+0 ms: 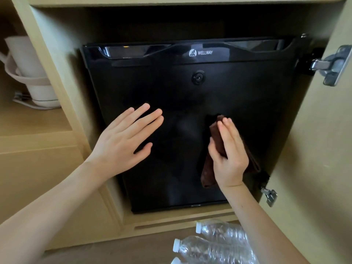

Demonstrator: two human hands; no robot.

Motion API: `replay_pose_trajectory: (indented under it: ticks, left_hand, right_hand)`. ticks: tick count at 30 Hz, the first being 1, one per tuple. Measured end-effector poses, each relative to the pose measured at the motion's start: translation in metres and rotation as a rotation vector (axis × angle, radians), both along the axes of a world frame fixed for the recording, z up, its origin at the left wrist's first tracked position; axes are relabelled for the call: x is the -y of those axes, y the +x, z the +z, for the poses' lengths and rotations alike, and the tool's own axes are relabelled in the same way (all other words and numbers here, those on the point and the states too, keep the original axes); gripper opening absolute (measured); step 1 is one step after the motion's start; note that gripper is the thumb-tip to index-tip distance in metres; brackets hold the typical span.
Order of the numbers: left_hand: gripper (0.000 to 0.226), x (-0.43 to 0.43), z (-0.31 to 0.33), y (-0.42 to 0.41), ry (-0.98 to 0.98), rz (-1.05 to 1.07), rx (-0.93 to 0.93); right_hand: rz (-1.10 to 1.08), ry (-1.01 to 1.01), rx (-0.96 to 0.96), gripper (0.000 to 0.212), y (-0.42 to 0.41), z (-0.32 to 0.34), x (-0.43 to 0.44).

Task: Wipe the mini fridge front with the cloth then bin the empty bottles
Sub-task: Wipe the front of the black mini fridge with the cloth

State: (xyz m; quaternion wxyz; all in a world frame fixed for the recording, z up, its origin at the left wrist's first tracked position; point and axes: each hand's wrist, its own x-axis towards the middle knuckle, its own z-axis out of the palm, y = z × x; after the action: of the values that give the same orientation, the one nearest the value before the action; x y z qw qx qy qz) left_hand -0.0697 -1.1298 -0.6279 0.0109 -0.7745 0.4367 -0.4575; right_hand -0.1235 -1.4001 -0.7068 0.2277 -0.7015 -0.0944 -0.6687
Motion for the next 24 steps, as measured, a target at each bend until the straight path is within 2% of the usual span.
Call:
replay_pose_trajectory:
  ticks: [3,7,12,14,18,22,24]
  left_hand:
    - [0.060,0.000,-0.003,0.002,-0.021,-0.008,-0.006]
    - [0.060,0.000,-0.003,0.002,-0.018,-0.022,-0.027]
    - [0.060,0.002,-0.006,0.003,-0.039,-0.051,-0.028]
    - [0.059,0.005,-0.010,0.005,-0.078,-0.072,-0.020]
    - [0.047,0.026,-0.022,0.004,-0.249,-0.133,0.017]
    - [0.046,0.058,-0.028,0.002,-0.265,-0.152,0.063]
    - [0.048,0.069,-0.031,0.004,-0.281,-0.152,0.076]
  right_hand:
    - [-0.047,0.010,-0.063,0.033,-0.004,-0.028,0.009]
    - [-0.150,0.240,-0.117,0.037,-0.013,-0.056,0.024]
    - [-0.261,0.485,-0.032,0.036,-0.007,-0.058,0.018]
    - [-0.265,0.498,-0.024,0.037,-0.007,-0.056,0.013]
    - [-0.275,0.509,-0.138,0.043,-0.016,-0.048,0.003]
    - [-0.231,0.584,-0.233,0.049,-0.024,-0.039,-0.013]
    - [-0.193,0.512,-0.220,0.044,-0.025,-0.030,-0.017]
